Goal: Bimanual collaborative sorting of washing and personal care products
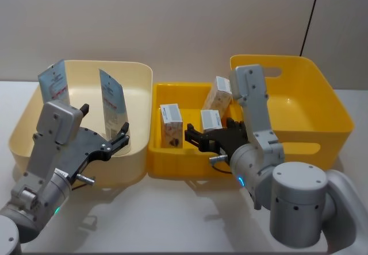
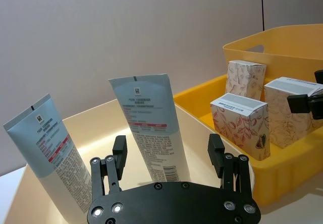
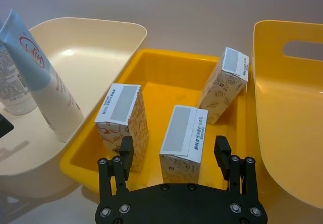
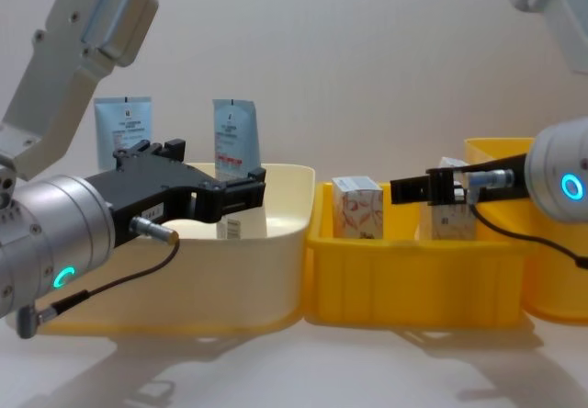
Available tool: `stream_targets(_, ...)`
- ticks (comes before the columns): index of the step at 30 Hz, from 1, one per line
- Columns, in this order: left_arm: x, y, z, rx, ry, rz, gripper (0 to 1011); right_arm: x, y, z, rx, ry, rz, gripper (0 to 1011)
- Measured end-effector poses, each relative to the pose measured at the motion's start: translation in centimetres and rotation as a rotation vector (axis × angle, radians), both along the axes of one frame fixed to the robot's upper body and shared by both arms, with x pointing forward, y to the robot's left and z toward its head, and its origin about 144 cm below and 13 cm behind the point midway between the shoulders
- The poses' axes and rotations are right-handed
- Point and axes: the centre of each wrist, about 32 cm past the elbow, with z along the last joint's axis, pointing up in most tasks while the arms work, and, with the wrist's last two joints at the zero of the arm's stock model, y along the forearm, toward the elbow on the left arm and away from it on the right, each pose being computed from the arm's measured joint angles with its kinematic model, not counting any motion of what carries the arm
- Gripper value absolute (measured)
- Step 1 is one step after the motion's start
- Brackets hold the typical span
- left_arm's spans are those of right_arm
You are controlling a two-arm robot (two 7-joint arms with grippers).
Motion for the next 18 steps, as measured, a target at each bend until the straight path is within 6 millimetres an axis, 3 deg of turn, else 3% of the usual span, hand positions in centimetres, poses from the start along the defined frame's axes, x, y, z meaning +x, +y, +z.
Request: stream_targets(18,0.00,0.00,0.00,0.000,0.000,0.000,1000,0.90,0.49,-0.53,-0.024,0.016,-0.025,998)
